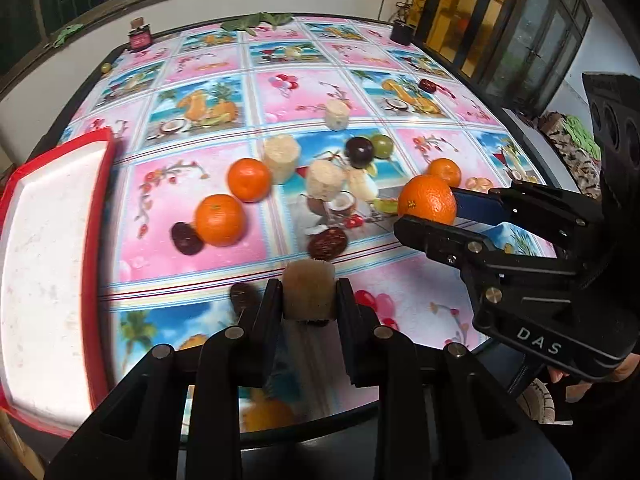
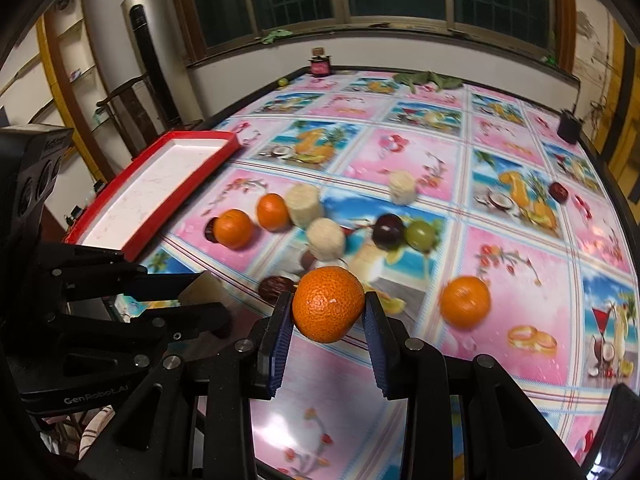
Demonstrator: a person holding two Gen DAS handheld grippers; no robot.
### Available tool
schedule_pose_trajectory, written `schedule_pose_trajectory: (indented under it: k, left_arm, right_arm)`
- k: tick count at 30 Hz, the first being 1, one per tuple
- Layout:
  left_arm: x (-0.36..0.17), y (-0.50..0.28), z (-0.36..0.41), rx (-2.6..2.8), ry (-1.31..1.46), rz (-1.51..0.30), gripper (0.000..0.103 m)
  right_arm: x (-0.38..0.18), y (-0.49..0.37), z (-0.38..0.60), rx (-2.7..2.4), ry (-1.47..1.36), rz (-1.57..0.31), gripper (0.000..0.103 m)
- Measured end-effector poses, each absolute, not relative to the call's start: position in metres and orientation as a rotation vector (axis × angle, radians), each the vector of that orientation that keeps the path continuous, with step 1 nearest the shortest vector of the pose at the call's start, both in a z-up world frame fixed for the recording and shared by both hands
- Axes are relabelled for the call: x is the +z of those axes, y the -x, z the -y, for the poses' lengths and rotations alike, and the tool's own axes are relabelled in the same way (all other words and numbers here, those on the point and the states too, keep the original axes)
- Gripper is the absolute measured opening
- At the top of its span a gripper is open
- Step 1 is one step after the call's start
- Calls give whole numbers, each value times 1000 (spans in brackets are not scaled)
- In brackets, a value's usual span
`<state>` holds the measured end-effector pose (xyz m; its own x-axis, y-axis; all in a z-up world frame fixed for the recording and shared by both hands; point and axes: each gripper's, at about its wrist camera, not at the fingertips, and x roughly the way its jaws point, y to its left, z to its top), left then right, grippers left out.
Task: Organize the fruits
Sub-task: 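Carry both into the white tray and open both tools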
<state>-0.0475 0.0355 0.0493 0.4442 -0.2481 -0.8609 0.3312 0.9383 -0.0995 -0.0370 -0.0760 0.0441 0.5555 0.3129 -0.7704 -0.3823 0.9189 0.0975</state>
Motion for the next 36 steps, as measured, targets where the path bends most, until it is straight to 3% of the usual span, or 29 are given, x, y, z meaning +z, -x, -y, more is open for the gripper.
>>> schedule_pose_trajectory:
  k: [8, 22, 36]
  left_arm:
    - [58, 50, -69, -301, -45, -1026, 24]
    - [87, 16, -215, -61, 139, -963, 24]
    - [32, -70, -289, 81, 240, -1038, 24]
  right_arm:
    - [54, 36, 44, 489, 101, -882, 35]
    - [85, -9, -59, 760, 130, -890, 35]
    - [28, -133, -177, 831, 146, -961, 35]
